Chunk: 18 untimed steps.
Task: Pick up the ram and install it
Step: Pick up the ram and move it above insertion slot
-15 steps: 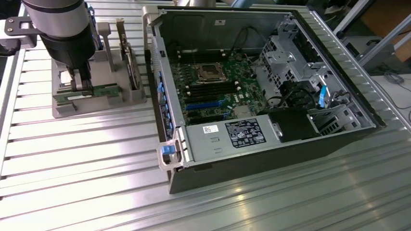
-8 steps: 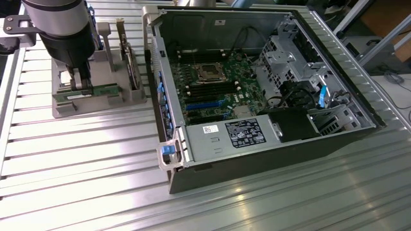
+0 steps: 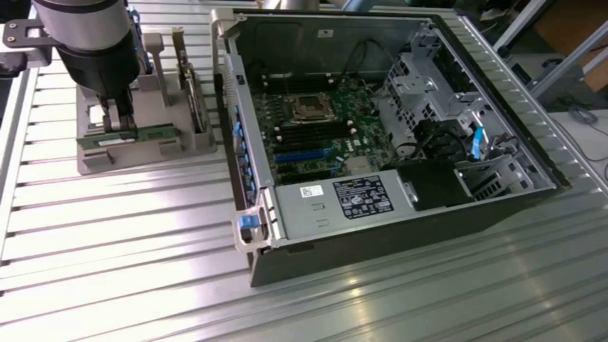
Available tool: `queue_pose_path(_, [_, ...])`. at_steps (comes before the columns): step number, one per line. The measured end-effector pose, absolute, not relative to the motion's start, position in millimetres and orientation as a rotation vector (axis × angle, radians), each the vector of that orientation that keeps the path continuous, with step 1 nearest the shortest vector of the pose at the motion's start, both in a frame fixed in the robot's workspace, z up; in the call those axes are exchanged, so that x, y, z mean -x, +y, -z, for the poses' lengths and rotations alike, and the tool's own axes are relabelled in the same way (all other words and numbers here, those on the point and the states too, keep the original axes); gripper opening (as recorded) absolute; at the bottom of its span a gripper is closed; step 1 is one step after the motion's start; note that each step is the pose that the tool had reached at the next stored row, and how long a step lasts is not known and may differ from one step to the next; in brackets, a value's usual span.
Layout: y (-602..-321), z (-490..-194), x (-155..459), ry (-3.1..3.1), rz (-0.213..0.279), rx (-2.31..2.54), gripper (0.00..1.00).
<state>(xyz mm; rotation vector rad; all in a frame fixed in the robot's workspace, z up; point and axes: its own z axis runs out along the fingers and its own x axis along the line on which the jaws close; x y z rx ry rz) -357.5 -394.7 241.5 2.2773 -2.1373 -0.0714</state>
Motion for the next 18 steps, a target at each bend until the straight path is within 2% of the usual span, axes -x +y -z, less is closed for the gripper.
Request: queue_pose_path(18, [-394.7, -246.3, 357.5, -2.137, 0.071, -2.277, 0.12])
